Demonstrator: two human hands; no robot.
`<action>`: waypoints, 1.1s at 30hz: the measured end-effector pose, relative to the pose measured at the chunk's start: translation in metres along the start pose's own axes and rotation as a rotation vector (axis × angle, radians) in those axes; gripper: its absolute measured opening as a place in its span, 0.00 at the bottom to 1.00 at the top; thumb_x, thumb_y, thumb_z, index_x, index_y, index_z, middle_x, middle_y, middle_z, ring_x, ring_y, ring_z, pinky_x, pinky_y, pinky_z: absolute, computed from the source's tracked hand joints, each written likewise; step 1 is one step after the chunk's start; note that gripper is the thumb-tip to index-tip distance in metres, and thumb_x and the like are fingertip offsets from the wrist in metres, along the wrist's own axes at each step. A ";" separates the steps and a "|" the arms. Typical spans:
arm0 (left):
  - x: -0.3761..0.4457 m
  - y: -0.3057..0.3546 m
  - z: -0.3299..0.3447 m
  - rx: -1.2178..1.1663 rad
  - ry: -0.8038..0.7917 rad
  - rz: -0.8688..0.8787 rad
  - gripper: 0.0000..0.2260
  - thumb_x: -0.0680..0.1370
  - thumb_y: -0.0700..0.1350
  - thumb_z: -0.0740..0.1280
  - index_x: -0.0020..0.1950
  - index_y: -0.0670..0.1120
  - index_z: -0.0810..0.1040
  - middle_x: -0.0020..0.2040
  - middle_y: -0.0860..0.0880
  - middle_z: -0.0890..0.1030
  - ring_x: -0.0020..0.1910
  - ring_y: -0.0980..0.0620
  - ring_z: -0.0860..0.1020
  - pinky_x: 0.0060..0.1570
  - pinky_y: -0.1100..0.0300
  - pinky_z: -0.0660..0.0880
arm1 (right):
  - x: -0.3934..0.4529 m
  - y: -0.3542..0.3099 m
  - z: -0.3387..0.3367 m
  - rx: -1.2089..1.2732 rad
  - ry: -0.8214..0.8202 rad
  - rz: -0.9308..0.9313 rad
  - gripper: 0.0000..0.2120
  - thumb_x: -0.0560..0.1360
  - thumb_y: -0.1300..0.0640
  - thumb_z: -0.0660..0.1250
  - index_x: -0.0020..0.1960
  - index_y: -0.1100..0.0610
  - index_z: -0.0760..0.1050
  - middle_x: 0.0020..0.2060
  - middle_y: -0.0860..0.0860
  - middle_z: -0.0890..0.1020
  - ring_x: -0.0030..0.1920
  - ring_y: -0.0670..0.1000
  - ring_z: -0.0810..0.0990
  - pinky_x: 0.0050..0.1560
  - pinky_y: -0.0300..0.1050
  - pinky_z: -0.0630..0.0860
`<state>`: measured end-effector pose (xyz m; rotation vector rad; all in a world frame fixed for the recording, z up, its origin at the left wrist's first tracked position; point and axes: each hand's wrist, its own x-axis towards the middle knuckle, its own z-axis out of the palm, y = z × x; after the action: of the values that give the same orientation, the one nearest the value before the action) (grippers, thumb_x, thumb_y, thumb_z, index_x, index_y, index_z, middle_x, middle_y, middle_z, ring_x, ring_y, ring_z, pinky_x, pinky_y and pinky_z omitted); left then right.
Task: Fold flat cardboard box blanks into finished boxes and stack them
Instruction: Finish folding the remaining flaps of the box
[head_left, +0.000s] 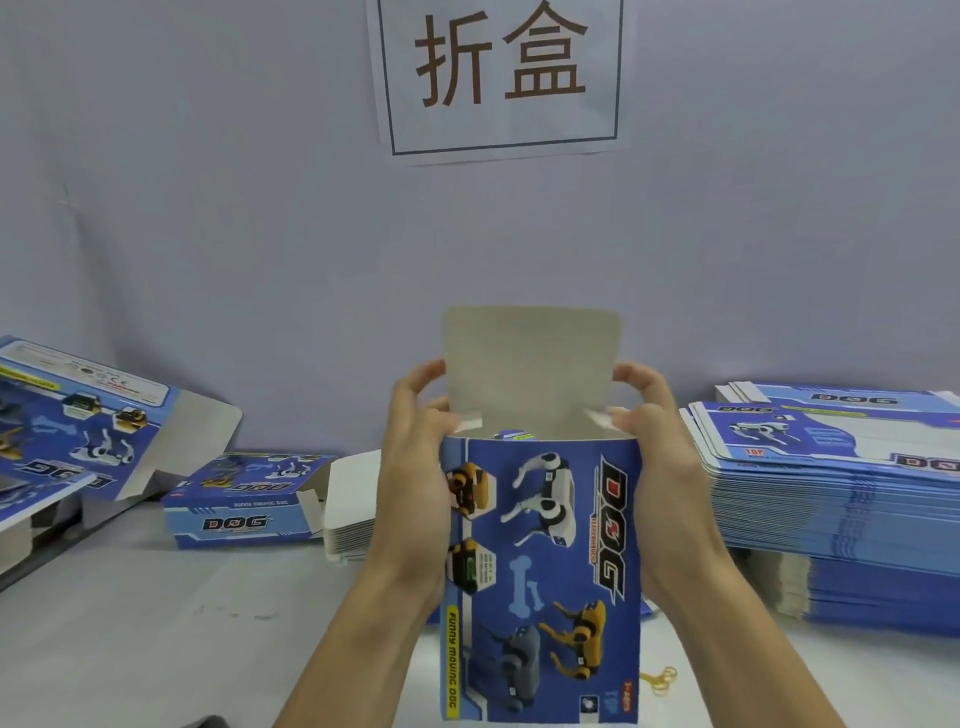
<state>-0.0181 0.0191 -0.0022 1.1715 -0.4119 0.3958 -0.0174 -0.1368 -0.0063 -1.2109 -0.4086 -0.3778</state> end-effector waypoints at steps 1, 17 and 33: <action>-0.001 0.000 0.000 -0.035 0.028 0.011 0.13 0.76 0.55 0.61 0.55 0.53 0.78 0.52 0.47 0.84 0.49 0.34 0.79 0.48 0.35 0.74 | -0.001 0.001 0.000 0.064 0.005 -0.015 0.08 0.77 0.47 0.59 0.50 0.48 0.75 0.40 0.58 0.80 0.32 0.55 0.81 0.33 0.47 0.76; 0.001 0.001 -0.010 0.311 -0.144 0.215 0.13 0.75 0.59 0.65 0.52 0.52 0.80 0.55 0.52 0.81 0.52 0.45 0.84 0.39 0.46 0.84 | -0.003 -0.001 -0.009 -0.262 -0.038 -0.240 0.08 0.76 0.50 0.66 0.50 0.52 0.80 0.51 0.45 0.84 0.48 0.53 0.86 0.38 0.45 0.83; -0.002 0.019 -0.034 0.680 -0.636 -0.367 0.37 0.62 0.62 0.76 0.70 0.62 0.69 0.55 0.60 0.83 0.54 0.58 0.82 0.62 0.51 0.77 | 0.004 -0.018 -0.031 0.238 0.204 0.035 0.20 0.78 0.38 0.61 0.49 0.49 0.86 0.42 0.51 0.87 0.38 0.52 0.86 0.33 0.43 0.81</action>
<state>-0.0262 0.0569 0.0009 2.0066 -0.6174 -0.1981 -0.0193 -0.1723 0.0006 -0.9363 -0.2476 -0.4061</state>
